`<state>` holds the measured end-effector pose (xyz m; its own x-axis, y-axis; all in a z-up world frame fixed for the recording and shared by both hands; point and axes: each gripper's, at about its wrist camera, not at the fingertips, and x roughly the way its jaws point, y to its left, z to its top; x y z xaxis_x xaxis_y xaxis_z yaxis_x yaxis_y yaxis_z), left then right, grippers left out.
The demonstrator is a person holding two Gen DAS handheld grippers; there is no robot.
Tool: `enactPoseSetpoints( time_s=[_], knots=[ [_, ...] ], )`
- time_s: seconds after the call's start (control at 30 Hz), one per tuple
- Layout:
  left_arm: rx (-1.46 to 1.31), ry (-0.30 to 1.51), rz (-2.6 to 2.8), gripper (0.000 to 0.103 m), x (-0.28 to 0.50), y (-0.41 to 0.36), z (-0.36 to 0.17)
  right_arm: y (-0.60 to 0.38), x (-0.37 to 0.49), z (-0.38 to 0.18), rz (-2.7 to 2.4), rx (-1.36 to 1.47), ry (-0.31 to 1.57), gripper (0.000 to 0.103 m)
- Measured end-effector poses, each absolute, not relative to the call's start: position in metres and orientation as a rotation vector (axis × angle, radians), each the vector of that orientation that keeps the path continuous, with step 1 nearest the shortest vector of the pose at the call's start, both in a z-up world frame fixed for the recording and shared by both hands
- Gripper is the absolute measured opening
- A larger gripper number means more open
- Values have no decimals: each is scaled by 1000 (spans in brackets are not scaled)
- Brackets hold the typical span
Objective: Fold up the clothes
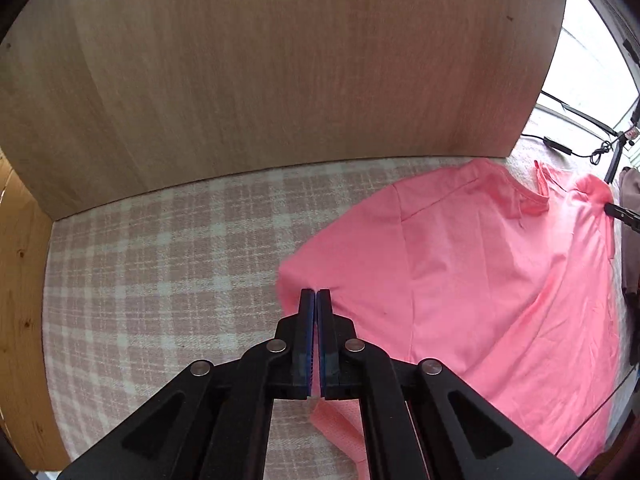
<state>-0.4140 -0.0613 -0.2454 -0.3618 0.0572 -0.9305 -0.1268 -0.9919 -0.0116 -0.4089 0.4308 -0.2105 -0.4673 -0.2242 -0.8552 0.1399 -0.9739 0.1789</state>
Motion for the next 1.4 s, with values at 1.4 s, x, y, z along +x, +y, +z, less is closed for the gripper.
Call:
enactPoseSetpoints(
  time_s=[1.4],
  knots=[
    [-1551,-113,2359,3,-301,-112,-261,-36,-425,-217,-1820,1309,566,38]
  ],
)
